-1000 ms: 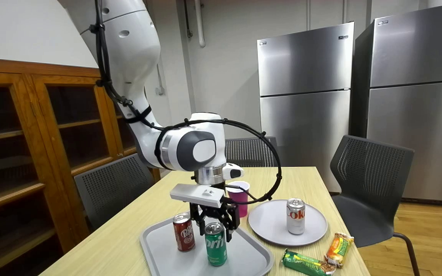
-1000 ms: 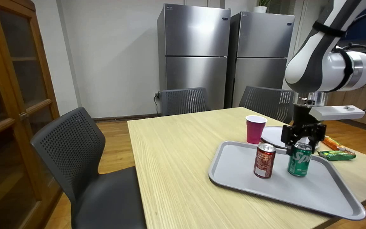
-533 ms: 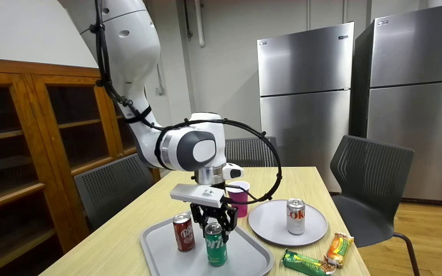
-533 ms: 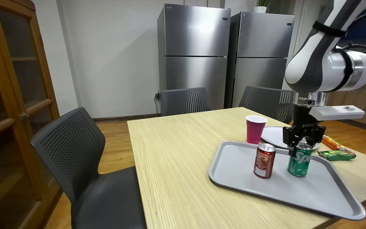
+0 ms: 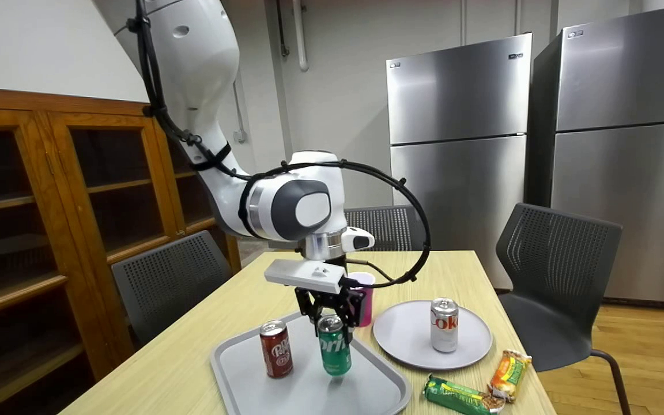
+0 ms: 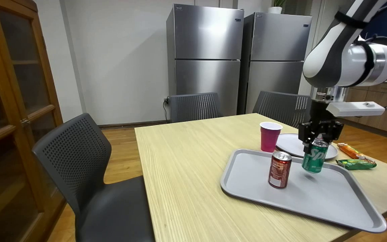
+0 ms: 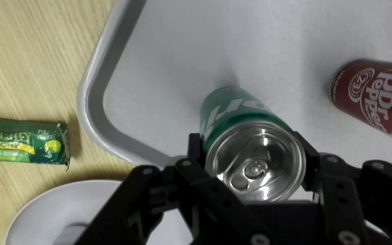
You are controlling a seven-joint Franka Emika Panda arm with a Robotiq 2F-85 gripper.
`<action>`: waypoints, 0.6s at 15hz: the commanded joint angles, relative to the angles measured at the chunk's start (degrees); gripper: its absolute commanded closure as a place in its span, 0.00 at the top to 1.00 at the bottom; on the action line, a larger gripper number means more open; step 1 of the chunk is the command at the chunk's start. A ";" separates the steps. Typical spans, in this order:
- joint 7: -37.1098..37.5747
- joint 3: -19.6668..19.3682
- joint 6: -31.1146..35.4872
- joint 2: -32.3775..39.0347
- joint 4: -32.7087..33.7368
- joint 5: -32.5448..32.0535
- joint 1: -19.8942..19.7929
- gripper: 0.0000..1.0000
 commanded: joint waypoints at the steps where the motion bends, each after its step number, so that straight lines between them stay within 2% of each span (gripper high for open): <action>1: -0.15 0.40 -2.79 -1.82 3.66 1.86 -1.57 0.38; 9: 1.27 -0.03 -3.09 2.35 13.91 3.64 -2.74 0.38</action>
